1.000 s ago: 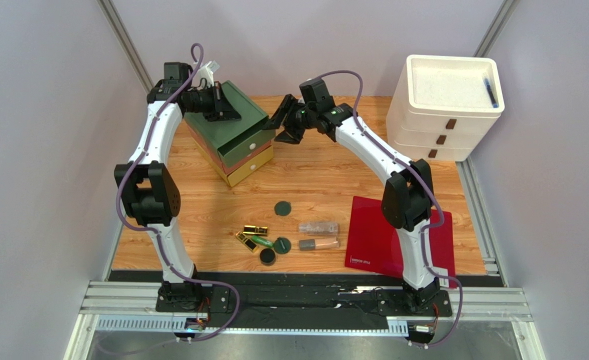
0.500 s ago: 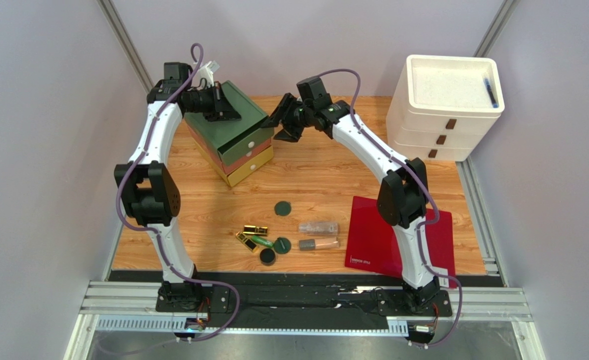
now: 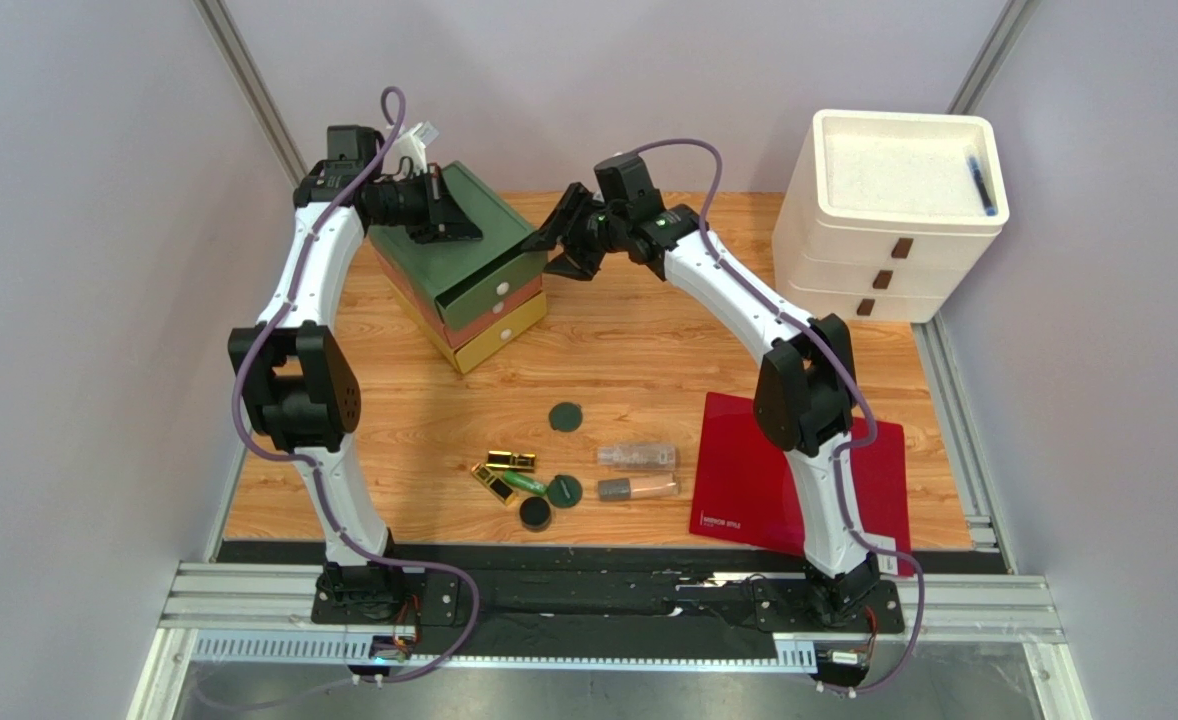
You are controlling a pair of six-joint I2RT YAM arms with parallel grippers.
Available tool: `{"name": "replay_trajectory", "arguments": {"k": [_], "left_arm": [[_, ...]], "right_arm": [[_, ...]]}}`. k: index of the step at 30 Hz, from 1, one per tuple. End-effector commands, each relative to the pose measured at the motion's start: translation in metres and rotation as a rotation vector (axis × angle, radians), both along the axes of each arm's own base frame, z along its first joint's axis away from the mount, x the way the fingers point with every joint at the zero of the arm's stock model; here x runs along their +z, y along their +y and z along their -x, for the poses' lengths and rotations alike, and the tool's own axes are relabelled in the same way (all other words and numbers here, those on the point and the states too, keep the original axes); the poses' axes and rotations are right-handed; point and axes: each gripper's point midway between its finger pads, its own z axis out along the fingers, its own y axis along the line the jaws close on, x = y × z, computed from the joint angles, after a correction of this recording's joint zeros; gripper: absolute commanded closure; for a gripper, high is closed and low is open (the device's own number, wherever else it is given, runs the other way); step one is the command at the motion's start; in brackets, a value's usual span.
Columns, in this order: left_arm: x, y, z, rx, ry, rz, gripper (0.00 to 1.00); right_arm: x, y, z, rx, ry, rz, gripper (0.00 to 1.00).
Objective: Organize the makeup
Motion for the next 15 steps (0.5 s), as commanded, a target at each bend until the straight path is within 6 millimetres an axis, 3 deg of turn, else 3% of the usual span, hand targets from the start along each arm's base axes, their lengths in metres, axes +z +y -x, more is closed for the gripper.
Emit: {"name": "replay_trajectory", "arguments": {"k": [1,9,15], "left_arm": [[-0.076,0.020,0.010,0.051,0.203,-0.120,1.00],[-0.077,0.020,0.009,0.049,0.204,-0.120,1.00],[-0.075,0.020,0.007,0.055,0.203,-0.120,1.00]], "right_arm": [[0.019,0.003,-0.010,-0.011,-0.053,-0.050,0.45],[-0.009,0.004,-0.014,-0.014,0.011,0.008,0.48],[-0.030,-0.007,0.001,0.027,0.091,0.120,0.50]]}}
